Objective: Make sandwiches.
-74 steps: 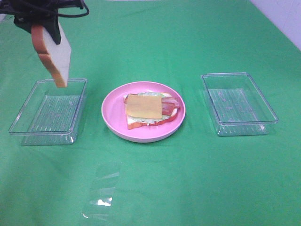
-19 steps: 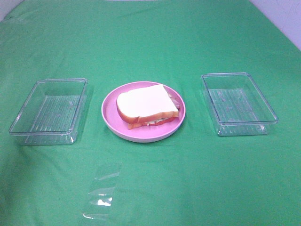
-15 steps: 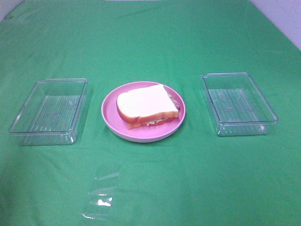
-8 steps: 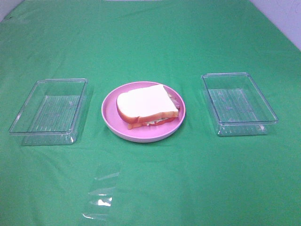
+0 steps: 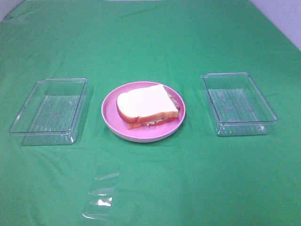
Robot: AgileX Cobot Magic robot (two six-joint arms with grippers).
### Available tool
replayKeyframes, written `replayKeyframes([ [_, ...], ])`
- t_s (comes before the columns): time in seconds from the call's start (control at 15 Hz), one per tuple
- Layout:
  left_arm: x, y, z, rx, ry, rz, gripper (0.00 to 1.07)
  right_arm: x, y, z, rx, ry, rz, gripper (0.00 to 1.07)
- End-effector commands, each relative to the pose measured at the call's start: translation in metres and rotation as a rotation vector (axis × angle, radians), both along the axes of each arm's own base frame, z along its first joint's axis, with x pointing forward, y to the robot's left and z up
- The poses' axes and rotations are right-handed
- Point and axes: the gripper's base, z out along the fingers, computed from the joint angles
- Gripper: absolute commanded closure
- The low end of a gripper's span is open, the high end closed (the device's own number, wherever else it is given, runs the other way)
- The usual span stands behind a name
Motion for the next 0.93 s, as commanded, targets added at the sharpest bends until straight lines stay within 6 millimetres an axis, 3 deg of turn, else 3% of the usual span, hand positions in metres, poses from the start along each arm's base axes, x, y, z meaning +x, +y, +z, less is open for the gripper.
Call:
replayKeyframes([
  [0.07, 0.0034, -0.0049, 0.0015, -0.044, -0.094, -0.038, 0.09, -0.0029, 0.0003, -0.0003, -0.004, -0.026, -0.002, 0.09],
  [0.93, 0.007, -0.0062, -0.0023, -0.054, -0.096, -0.05, 0.09, -0.0022, 0.0003, -0.0003, -0.004, -0.021, -0.002, 0.09],
])
